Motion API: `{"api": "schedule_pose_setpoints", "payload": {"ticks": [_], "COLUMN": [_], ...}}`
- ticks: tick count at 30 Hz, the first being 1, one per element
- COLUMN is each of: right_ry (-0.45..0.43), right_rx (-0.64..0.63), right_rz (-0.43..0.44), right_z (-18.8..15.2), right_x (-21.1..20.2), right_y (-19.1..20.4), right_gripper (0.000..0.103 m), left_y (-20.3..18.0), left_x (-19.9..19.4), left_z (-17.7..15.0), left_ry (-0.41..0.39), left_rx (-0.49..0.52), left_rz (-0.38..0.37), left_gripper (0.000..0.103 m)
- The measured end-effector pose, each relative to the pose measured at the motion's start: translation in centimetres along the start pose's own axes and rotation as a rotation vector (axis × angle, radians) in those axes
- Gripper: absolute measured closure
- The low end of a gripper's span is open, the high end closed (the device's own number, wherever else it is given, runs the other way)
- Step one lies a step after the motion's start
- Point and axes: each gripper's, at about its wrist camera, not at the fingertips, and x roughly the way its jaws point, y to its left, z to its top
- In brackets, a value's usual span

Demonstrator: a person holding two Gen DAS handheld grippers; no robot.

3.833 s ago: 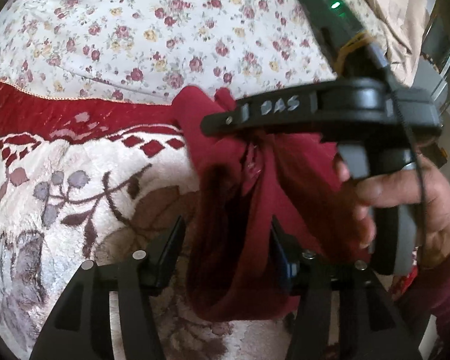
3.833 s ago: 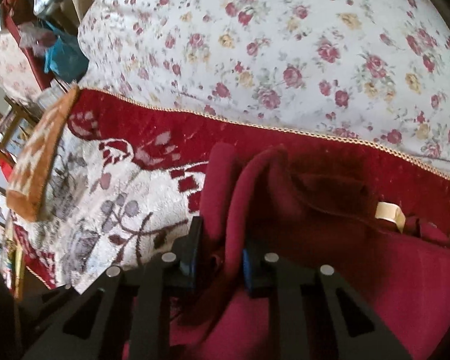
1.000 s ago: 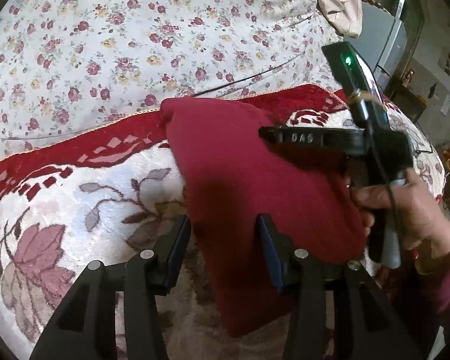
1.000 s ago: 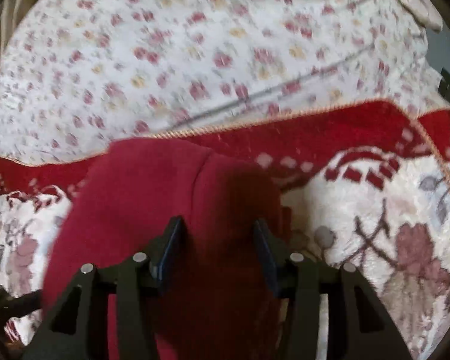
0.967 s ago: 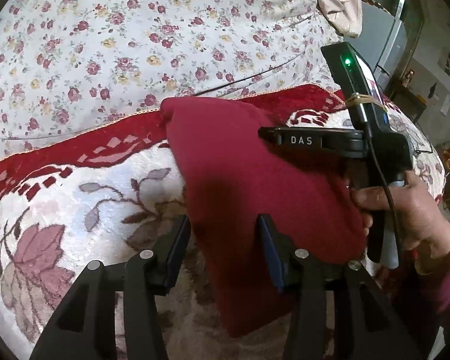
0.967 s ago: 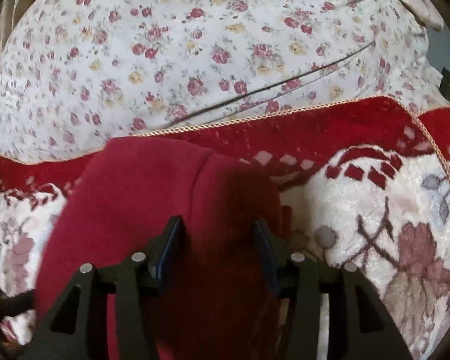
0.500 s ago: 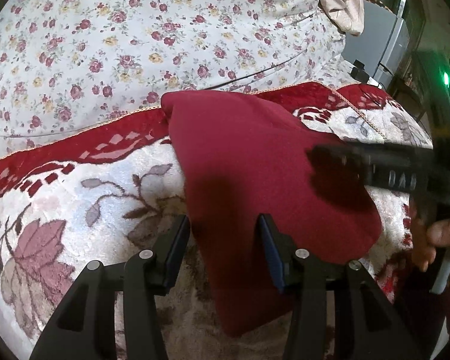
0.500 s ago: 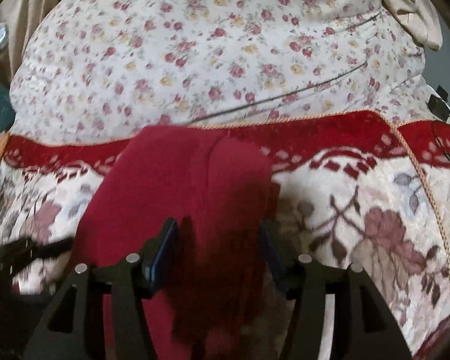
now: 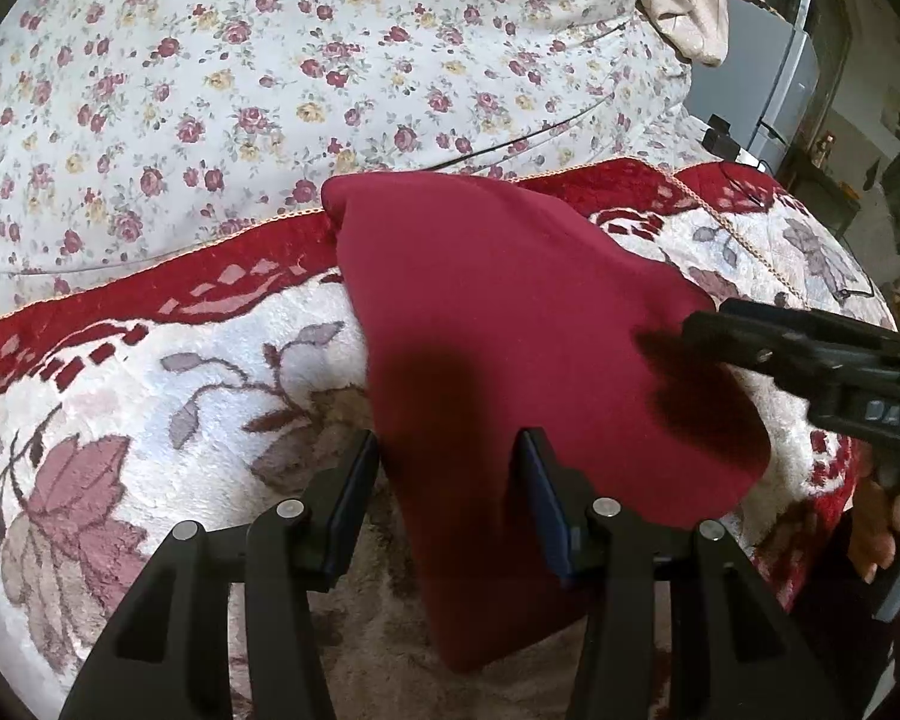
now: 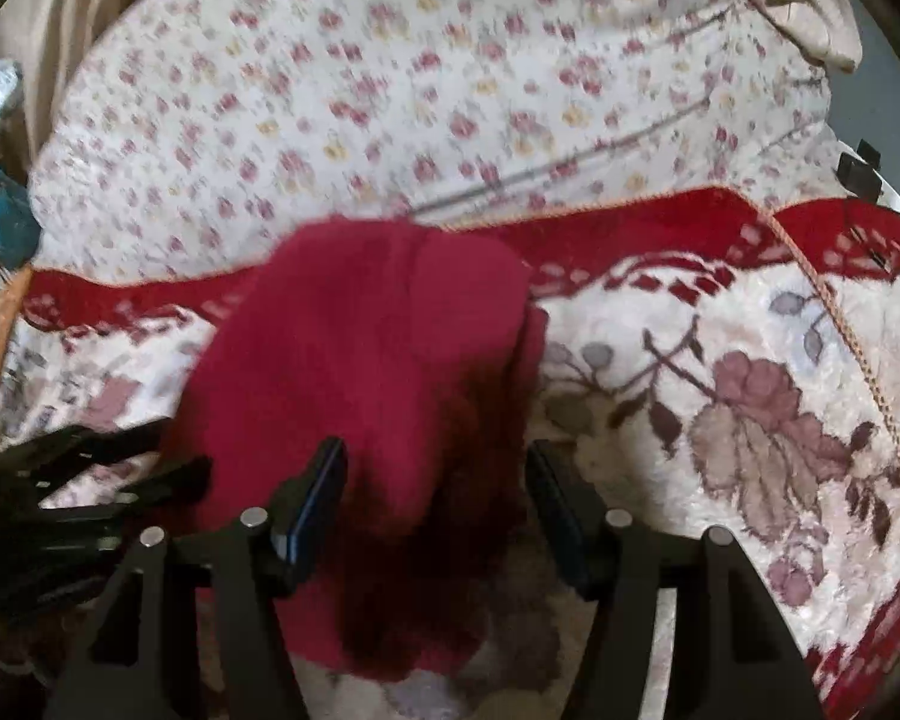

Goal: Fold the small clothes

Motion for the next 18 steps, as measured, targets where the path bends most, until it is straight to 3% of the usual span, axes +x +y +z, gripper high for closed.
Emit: {"api": "schedule_pose_setpoints", "payload": {"ticks": [6,7,9,14,18], "right_ry": [-0.078,-0.069,-0.042,0.042,0.040], "right_rx": [0.003,0.001,0.007,0.072,0.054], "right_rz": [0.035,0.047,0.057,0.009,-0.003], "right_z": [1.4,1.8,2.3,1.7,1.5], "right_x": [-0.9,-0.5,0.8,4.5,4.3], "right_y": [0.9,1.0,1.0,-0.7,-0.5], "right_gripper": [0.042,0.045,0.063,0.066,0.066], "left_y": [0.0,0.0,0.0,0.0,0.1], "left_x": [0.0,0.1,0.1,0.3,0.3], "left_z": [0.0,0.0,0.0,0.0,0.1], "left_ry": [0.001,0.002,0.003,0.007,0.009], "left_rx": [-0.002,-0.001,-0.001,-0.006,-0.013], "left_rz": [-0.001,0.000,-0.001,-0.007,-0.014], "left_gripper": [0.076,0.075,0.075,0.073,0.073]}}
